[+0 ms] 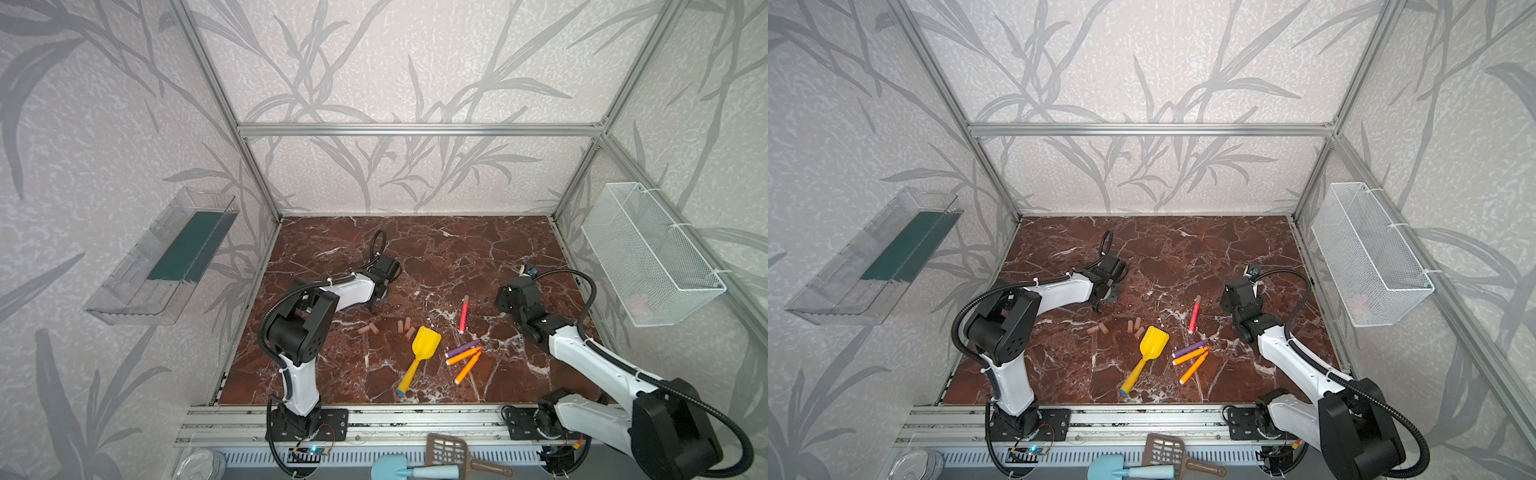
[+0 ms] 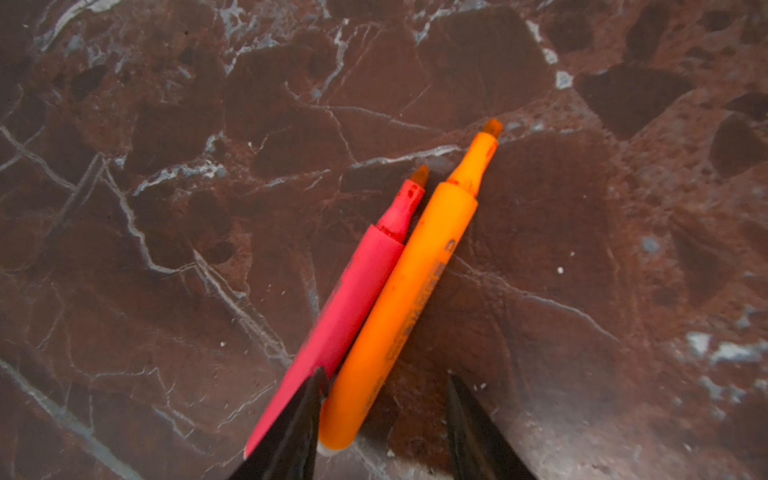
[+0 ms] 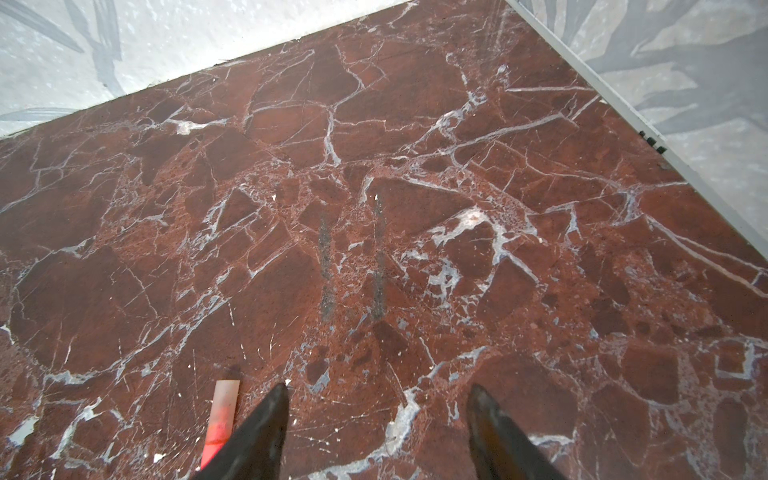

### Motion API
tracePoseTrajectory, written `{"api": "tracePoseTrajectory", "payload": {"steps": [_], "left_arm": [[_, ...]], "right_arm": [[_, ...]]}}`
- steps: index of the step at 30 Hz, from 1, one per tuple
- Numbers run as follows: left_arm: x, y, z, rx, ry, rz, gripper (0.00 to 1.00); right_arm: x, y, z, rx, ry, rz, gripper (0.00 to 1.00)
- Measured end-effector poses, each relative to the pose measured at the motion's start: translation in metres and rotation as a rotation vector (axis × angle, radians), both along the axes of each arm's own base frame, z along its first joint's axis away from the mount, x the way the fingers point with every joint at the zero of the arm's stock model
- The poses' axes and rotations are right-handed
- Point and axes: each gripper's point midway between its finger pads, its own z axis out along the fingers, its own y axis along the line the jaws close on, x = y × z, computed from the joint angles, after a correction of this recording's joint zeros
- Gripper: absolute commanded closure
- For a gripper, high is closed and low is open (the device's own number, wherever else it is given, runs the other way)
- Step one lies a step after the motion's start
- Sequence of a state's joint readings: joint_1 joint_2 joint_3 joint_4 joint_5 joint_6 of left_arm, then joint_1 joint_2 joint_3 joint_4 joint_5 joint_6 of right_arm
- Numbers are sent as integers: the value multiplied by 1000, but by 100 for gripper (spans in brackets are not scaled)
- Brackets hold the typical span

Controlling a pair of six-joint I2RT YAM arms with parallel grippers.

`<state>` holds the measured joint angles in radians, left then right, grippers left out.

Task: Insert the pens into the pen caps
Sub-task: 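Move the left gripper over the pink and orange markers while the right gripper withdraws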

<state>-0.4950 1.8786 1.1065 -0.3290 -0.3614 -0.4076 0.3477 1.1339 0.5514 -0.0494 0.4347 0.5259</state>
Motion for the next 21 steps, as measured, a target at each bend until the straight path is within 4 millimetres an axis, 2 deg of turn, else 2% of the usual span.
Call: {"api": "tracePoseTrajectory", "payload": {"steps": [11,17,21], "left_arm": [[7,-9,-3,-28,7,-24,69],[10,-11,-4,-37,4,-24,72],[11,-12,-4,-49,4,-23,78]], "right_arm": [[0,0,0,1,0,1,34],[0,0,0,1,0,1,33],[0,0,0,1,0,1,33]]}}
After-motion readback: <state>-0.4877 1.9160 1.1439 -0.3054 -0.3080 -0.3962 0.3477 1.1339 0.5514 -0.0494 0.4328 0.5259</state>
